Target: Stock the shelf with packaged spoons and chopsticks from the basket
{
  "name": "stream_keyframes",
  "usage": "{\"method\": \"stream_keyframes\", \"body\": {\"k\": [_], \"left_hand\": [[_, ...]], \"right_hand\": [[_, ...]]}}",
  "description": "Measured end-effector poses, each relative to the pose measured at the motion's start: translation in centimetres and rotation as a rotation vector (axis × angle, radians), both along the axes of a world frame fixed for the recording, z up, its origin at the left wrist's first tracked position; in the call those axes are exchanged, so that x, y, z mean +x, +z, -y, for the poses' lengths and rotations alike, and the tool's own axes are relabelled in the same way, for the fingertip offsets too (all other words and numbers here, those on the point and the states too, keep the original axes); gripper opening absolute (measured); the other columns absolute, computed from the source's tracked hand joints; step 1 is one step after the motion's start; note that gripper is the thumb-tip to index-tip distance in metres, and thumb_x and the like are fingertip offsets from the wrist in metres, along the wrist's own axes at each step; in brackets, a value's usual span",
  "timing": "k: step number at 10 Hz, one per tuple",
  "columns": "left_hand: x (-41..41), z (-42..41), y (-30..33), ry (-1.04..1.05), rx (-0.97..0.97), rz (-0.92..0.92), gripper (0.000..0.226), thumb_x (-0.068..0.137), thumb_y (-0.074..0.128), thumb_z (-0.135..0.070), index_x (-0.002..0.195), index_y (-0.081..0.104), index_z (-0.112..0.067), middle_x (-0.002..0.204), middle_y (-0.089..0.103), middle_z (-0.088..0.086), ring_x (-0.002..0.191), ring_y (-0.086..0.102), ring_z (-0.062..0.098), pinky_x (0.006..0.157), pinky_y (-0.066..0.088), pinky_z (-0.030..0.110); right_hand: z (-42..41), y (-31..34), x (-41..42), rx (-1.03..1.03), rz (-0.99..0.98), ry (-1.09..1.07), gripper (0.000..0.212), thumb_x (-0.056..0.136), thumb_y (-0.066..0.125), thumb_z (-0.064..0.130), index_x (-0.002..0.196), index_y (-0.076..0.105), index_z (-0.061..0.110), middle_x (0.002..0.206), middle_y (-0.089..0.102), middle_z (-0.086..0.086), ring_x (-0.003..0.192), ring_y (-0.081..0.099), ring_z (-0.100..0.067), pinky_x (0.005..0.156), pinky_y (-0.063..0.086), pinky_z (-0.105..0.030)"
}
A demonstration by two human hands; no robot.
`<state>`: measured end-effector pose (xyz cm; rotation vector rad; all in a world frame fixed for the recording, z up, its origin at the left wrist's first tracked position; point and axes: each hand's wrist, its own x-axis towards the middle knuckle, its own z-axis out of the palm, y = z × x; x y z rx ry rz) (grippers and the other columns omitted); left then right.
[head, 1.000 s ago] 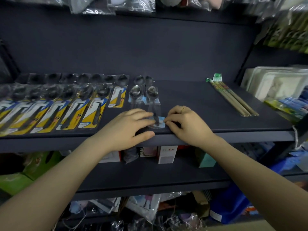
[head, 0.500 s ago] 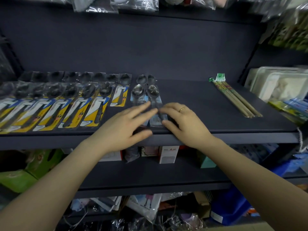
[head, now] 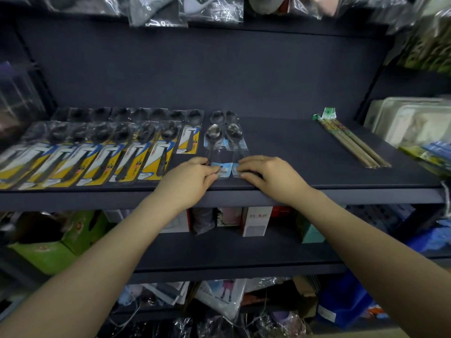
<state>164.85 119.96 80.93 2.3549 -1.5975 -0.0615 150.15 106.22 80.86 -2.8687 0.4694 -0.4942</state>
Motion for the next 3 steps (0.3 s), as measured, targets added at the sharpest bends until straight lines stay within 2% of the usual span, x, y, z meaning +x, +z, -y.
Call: {"method": "stream_keyframes", "body": {"k": [1,2,3], "left_hand": [[-1.2,0.0,-0.2,0.064,0.0,0.057,0.04,0.097,0.033,-0.033,0.132,0.047,-0.022,0.145,0.037,0.007,0.129,0.039,0.027,0.101,0.04,0.04],[-1.8,0.2,-0.6,0.079,-0.042,0.109,0.042,0.096,0.033,-0.035,0.13,0.05,-0.015,0.139,0.043,0.013,0.126,0.039,0.031,0.098,0.038,0.04],[-1.5,-0.7,-1.3,0.046,-0.207,0.101,0.044,0.095,0.036,-0.037,0.133,0.045,-0.017,0.148,0.032,0.014,0.135,0.03,0.031,0.105,0.032,0.042]], "right_hand": [[-0.2,-0.4,0.0,0.01,0.005,-0.007,0.03,0.096,0.047,0.022,0.119,0.063,0.012,0.132,0.059,-0.003,0.125,0.052,-0.017,0.102,0.041,-0.029],[-0.7,-0.6,-0.2,0.011,0.008,-0.033,0.034,0.096,0.046,0.027,0.124,0.059,0.013,0.138,0.053,-0.005,0.129,0.048,-0.02,0.105,0.041,-0.035],[-1.8,-0.3,-1.0,-0.016,0.104,-0.113,0.041,0.096,0.043,0.03,0.132,0.049,0.01,0.136,0.053,-0.008,0.126,0.048,-0.026,0.102,0.041,-0.038]]}}
